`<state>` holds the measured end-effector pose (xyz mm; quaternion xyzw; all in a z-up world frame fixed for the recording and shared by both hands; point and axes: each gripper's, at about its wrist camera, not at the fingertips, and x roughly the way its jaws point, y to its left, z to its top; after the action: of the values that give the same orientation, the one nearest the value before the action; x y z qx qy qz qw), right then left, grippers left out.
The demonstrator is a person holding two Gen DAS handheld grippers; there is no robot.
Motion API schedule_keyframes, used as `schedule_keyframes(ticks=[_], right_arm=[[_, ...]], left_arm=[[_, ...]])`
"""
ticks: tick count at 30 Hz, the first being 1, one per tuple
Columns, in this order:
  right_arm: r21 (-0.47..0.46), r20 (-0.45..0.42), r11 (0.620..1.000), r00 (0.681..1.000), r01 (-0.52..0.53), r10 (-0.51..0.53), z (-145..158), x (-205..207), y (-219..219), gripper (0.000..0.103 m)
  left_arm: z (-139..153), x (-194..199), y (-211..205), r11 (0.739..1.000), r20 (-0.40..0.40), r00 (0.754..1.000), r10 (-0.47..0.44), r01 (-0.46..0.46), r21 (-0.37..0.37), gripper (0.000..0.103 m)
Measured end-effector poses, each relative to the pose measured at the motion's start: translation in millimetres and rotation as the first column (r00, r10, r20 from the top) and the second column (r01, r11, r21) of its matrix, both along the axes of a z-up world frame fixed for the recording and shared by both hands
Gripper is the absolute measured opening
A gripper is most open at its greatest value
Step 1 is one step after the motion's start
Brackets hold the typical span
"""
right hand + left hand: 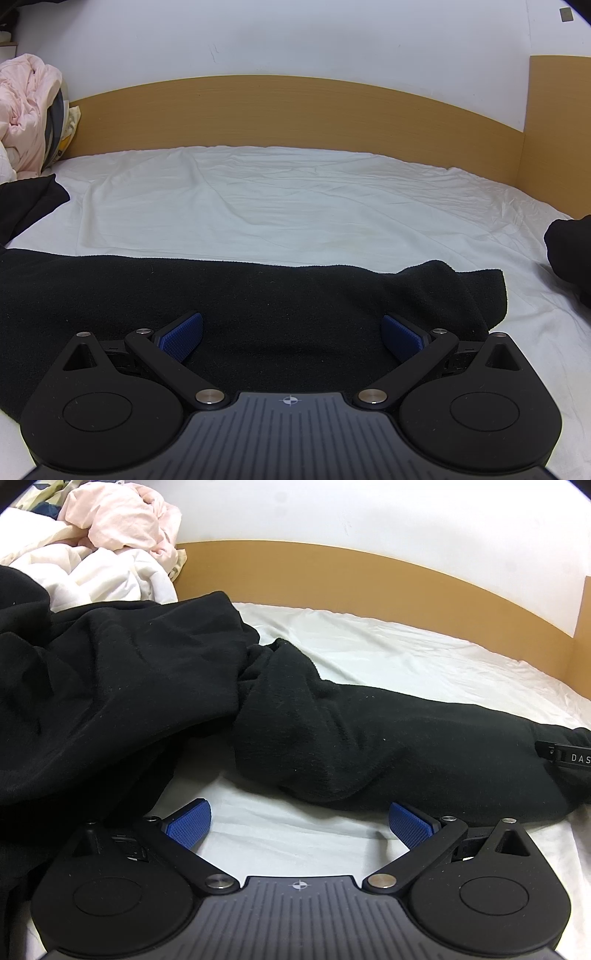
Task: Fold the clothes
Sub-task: 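Lower the open left tool onto the black garment roll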
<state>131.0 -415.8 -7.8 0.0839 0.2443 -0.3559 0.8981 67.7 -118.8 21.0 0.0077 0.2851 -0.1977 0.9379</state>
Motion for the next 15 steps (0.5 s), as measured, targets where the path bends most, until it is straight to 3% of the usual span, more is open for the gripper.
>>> schedule_keyframes(ticks=[4, 7, 11, 15], right_arm=[[0.000, 0.000, 1.000, 1.000, 0.000, 0.000, 0, 0, 0, 0.103], [0.000, 0.000, 1.000, 1.000, 0.000, 0.000, 0, 0, 0, 0.103], [0.000, 0.000, 1.000, 1.000, 0.000, 0.000, 0, 0, 0, 0.103], [0.000, 0.000, 1.000, 1.000, 0.000, 0.000, 0, 0, -1, 0.103]], left_arm=[[7, -3, -7, 0.999, 0.048, 0.998, -0.050, 0.050, 0.015, 0.102], [12, -1, -20, 0.995, 0.009, 0.995, -0.097, 0.097, 0.021, 0.102], [4, 15, -31, 0.990, -0.129, 0.984, -0.121, 0.110, -0.090, 0.102], [6, 26, -42, 0.986, -0.113, 0.991, -0.069, 0.050, -0.158, 0.102]])
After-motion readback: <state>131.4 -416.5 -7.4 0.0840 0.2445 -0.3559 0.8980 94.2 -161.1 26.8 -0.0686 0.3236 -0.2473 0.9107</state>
